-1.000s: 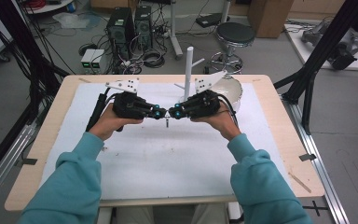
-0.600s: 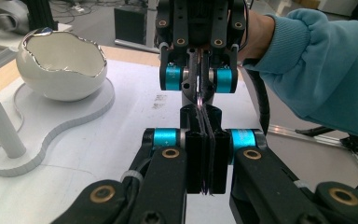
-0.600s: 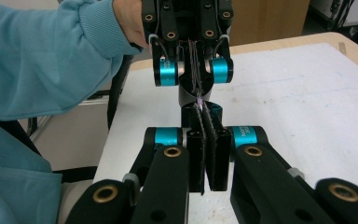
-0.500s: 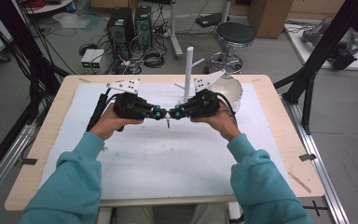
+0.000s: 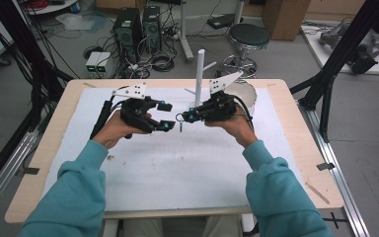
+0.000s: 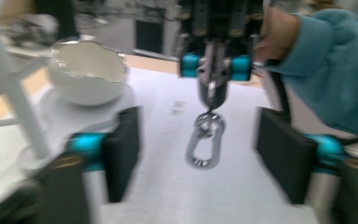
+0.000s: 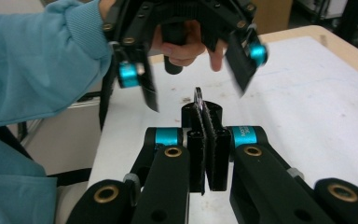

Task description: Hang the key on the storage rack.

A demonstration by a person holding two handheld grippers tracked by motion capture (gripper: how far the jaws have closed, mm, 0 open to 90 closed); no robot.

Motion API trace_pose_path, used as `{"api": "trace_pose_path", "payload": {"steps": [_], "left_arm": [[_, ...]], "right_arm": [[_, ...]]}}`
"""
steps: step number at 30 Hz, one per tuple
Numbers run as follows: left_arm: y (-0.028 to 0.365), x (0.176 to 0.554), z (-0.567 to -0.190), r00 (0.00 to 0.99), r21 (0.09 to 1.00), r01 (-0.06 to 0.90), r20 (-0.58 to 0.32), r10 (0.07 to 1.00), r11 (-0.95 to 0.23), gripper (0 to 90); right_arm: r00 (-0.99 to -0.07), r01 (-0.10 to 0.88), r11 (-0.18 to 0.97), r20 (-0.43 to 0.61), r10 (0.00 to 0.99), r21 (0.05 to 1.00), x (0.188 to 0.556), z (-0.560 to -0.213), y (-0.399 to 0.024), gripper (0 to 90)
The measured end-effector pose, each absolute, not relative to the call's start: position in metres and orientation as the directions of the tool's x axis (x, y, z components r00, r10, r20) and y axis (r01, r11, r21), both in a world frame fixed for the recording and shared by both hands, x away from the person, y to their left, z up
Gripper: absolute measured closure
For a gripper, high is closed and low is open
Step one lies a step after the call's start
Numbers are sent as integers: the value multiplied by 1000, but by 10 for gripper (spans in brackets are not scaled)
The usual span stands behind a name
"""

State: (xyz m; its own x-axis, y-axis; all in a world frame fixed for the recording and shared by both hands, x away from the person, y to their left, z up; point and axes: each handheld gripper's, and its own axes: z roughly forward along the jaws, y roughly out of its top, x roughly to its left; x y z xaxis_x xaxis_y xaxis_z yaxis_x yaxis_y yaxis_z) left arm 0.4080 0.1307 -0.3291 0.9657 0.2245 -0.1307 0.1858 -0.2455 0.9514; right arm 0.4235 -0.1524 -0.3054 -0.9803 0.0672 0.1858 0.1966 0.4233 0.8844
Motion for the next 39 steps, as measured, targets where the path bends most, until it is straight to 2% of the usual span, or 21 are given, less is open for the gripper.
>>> {"api": "trace_pose_path", "payload": {"steps": [1, 3, 10, 15, 28, 39], "left_arm": [[132, 409, -329, 956, 947, 215, -155, 248, -240, 16], [137, 410, -328, 948, 949, 207, -134, 289, -238, 16], [154, 397, -322, 938, 959, 137, -45, 345, -249, 16], [179, 386, -333, 900, 963, 148, -35, 435, -228, 17], [243, 339, -373, 791, 978, 157, -43, 611, -134, 16], [279, 305, -418, 683, 985, 171, -118, 721, 0, 16]], "right_arm": [[-981, 196, 421, 181, 75, 886, 424, -304, -155, 894], [-979, 203, 417, 180, 94, 886, 427, -301, -160, 894], [-976, 201, 429, 143, 165, 880, 442, -283, -179, 893], [-970, 213, 456, 130, 206, 864, 456, -270, -191, 893], [-958, 240, 538, 108, 265, 808, 488, -251, -194, 893], [-945, 275, 576, 106, 309, 770, 510, -253, -192, 893]]}}
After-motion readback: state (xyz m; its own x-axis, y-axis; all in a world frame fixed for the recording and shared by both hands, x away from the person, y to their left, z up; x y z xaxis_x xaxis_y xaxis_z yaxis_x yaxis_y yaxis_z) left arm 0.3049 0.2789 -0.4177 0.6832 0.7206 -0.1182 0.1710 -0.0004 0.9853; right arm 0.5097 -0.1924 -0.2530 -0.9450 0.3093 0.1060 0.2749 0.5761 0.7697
